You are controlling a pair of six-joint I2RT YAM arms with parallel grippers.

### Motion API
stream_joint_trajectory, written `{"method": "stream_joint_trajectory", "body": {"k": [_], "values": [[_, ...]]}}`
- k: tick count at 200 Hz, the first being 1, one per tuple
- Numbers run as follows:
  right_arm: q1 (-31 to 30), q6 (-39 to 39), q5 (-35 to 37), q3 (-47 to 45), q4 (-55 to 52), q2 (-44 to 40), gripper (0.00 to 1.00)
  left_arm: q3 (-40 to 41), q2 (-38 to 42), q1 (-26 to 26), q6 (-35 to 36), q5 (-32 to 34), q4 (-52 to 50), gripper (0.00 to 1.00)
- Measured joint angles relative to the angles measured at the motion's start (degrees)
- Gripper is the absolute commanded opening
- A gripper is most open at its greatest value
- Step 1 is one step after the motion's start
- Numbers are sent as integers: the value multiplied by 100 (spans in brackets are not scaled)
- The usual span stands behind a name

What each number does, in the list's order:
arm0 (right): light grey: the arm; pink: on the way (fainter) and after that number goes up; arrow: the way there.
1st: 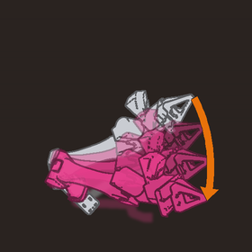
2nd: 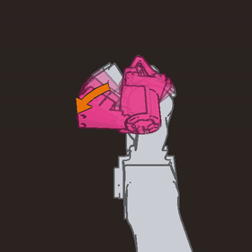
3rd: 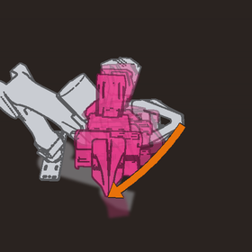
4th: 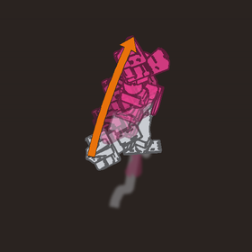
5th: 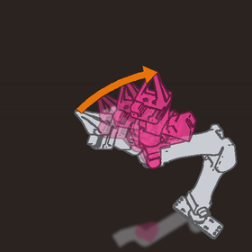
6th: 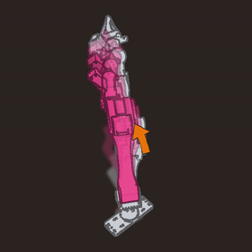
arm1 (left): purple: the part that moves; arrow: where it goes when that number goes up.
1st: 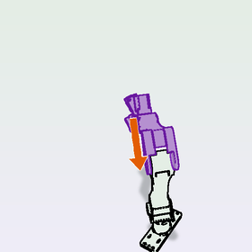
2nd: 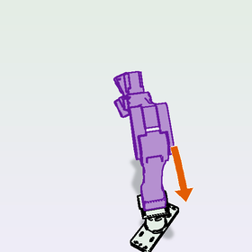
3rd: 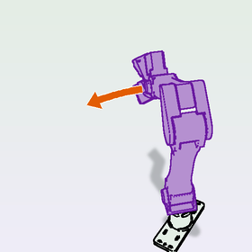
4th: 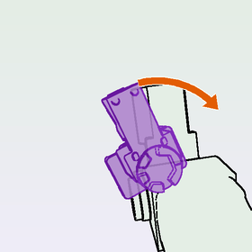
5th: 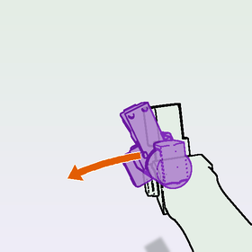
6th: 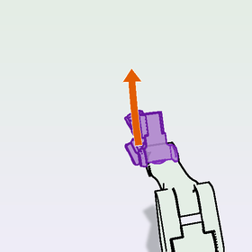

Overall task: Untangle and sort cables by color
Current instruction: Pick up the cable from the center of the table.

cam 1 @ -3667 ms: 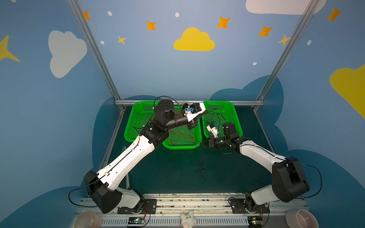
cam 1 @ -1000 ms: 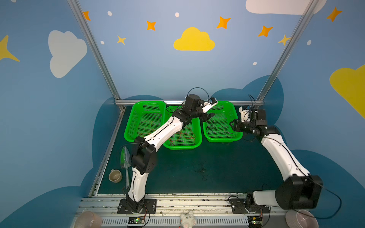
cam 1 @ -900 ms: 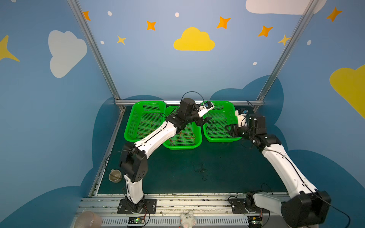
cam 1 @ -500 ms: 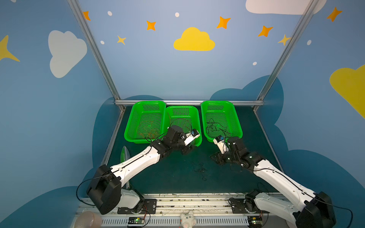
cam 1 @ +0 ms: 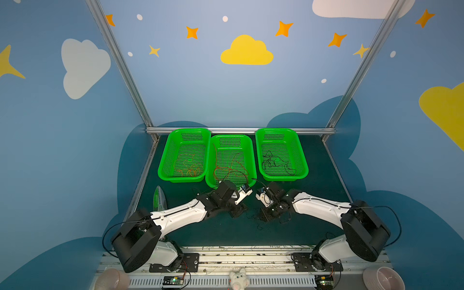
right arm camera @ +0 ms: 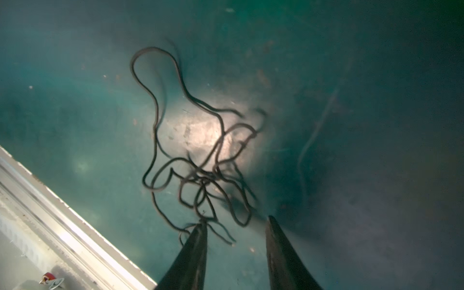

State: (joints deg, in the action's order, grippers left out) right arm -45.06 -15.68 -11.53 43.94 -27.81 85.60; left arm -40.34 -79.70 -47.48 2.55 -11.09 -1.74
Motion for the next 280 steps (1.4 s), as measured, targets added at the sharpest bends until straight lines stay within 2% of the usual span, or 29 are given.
{"method": "stream_joint_trajectory", "body": {"k": [16, 28, 77, 109, 151, 173, 209, 230, 280], "values": [[-48, -118, 4, -13, -44, 7, 39, 157, -2, -140, 122, -125, 177, 50], [-55, -192, 4, -22, -44, 7, 35, 234, -13, -225, 271, -249, 260, 50], [-52, -426, 37, -2, 0, 168, 11, 258, -348, -514, 1062, -461, 420, 51], [-52, -466, 103, -2, -4, 170, 0, 249, -772, -660, 1294, -251, 627, 48], [-52, -468, 153, -2, -13, 170, 0, 199, -1143, -682, 1259, 225, 881, 47], [-52, -468, 153, -2, -13, 170, 0, 197, -1246, -693, 1233, 496, 1134, 42], [37, -503, 116, 0, -33, 157, 0, 173, -1419, -745, 1204, 693, 1484, 18], [341, -577, -35, -35, -26, -37, 0, 173, -1399, -780, 1202, 874, 1598, 3], [1261, -518, -293, -68, -9, -922, 0, 396, -962, -776, 1274, 1263, 1268, 3]]}}
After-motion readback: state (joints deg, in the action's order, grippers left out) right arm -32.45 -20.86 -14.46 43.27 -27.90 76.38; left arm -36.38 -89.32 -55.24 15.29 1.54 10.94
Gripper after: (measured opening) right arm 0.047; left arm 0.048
